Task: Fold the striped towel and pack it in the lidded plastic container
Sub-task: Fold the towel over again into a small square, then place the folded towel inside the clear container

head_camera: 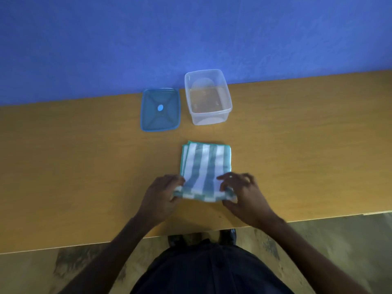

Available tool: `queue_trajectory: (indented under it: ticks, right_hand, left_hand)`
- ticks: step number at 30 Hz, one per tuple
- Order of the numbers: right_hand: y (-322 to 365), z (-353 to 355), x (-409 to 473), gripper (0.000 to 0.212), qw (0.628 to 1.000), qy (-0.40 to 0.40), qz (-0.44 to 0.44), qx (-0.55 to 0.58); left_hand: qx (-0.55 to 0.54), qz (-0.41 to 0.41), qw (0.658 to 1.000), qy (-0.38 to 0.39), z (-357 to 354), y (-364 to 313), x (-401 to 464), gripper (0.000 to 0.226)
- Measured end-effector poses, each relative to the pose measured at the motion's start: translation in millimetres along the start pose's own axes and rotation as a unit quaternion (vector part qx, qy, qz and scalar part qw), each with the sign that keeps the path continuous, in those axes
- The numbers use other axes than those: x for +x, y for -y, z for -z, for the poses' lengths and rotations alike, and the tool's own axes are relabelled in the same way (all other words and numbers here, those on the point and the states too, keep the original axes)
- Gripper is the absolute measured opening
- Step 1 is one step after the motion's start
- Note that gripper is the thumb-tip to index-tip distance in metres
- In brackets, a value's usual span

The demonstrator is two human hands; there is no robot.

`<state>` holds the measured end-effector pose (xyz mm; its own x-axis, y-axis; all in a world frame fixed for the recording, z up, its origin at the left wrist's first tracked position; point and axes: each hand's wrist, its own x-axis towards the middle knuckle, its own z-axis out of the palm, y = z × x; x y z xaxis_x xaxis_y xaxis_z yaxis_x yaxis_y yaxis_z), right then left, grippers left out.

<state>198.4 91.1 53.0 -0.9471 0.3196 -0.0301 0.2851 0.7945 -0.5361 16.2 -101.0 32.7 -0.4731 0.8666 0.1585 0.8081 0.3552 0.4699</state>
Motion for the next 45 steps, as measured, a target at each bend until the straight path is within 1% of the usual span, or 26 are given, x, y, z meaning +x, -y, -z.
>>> queue_trajectory:
  ticks: [2,4,6,8,9,10,11,13,15,17,19,21,23,26,28,29,31,32,34,36,41,45]
  right_hand:
    - [-5.1,-20.7,-14.0,0.032,0.997,0.062,-0.019,0.028]
    - [-7.5,-33.9,-25.9,0.037,0.993,0.102,-0.036,0.056]
    - [-11.4,-42.7,-35.0,0.041,0.991,0.115,-0.042,0.054]
    - [-18.1,-48.3,-40.5,0.06,0.992,0.114,-0.033,0.036]
    - [-21.8,-50.0,-41.1,0.068,0.994,0.11,-0.015,0.021]
    - [-25.6,-50.9,-41.2,0.072,0.995,0.102,0.008,0.006]
    - [-28.8,-51.4,-40.5,0.07,0.995,0.091,0.028,-0.005]
    - [-34.3,-51.3,-37.1,0.057,0.997,0.068,0.047,-0.013]
    - [-38.2,-50.2,-31.7,0.043,0.998,0.045,0.036,0.004]
    - [-39.1,-47.9,-24.1,0.035,0.996,0.015,-0.004,0.083]
    - [-37.8,-44.4,-15.4,0.032,0.982,-0.007,-0.064,0.176]
    - [-37.5,-43.0,-5.6,0.034,0.968,-0.034,-0.119,0.219]
    - [-38.5,-43.3,6.5,0.031,0.955,-0.059,-0.147,0.252]
    - [-40.1,-42.6,27.4,0.021,0.938,-0.079,-0.17,0.292]
    - [-42.5,-42.2,39.5,0.018,0.932,-0.09,-0.188,0.298]
    - [-44.1,-42.2,44.4,0.018,0.928,-0.094,-0.197,0.303]
    - [-47.7,-43.2,53.3,0.019,0.918,-0.098,-0.219,0.316]
    - [-49.6,-44.2,57.6,0.021,0.913,-0.1,-0.23,0.321]
    - [-53.0,-46.4,65.1,0.026,0.907,-0.102,-0.249,0.324]
    - [-55.7,-50.1,70.5,0.029,0.906,-0.097,-0.264,0.316]
    - [-63.0,-58.2,77.9,0.041,0.917,-0.094,-0.302,0.244]
    - [-61.2,-53.9,79.1,0.056,0.935,-0.108,-0.324,0.099]
  left_hand:
    - [-0.018,0.045,0.997,0.062,-10.5,5.6,-22.1,0.037]
    - [-0.044,0.081,0.991,0.097,-15.3,5.6,-36.7,0.03]
    - [-0.085,0.1,0.985,0.114,-15.4,2.3,-44.2,0.023]
    - [-0.135,0.107,0.978,0.116,-13.3,-1.0,-45.7,0.019]
    - [-0.171,0.117,0.972,0.114,-12.0,-2.1,-44.8,0.018]
    - [-0.21,0.127,0.963,0.11,-11.7,-3.2,-43.1,0.019]
    - [-0.244,0.137,0.955,0.103,-11.4,-4.0,-41.0,0.021]
    - [-0.284,0.156,0.942,0.086,-11.5,-3.8,-35.5,0.027]
    - [-0.304,0.171,0.934,0.077,-12.3,-1.0,-29.4,0.034]
    - [-0.32,0.178,0.927,0.079,-12.5,3.0,-20.7,0.033]
    - [-0.352,0.187,0.914,0.083,-13.3,5.4,-10.5,0.029]
    - [-0.381,0.208,0.898,0.075,-15.3,5.2,0.6,0.024]
    - [-0.398,0.219,0.889,0.054,-18.9,7.0,12.9,0.025]
    - [-0.402,0.227,0.887,0.025,-22.1,10.5,34.7,0.022]
    - [-0.409,0.247,0.878,0.026,-23.9,12.7,49.8,0.019]
    - [-0.414,0.262,0.871,0.033,-25.3,13.7,56.6,0.021]
    - [-0.417,0.297,0.858,0.047,-29.7,17.0,67.8,0.031]
    - [-0.409,0.31,0.857,0.052,-31.9,18.5,72.1,0.035]
    - [-0.385,0.325,0.862,0.054,-36.5,20.2,78.5,0.036]
    - [-0.367,0.339,0.865,0.044,-41.2,20.6,82.4,0.032]
    - [-0.306,0.387,0.87,0.014,-54.5,20.1,85.5,0.036]
    - [-0.236,0.405,0.883,-0.015,-58.0,15.8,83.1,0.033]
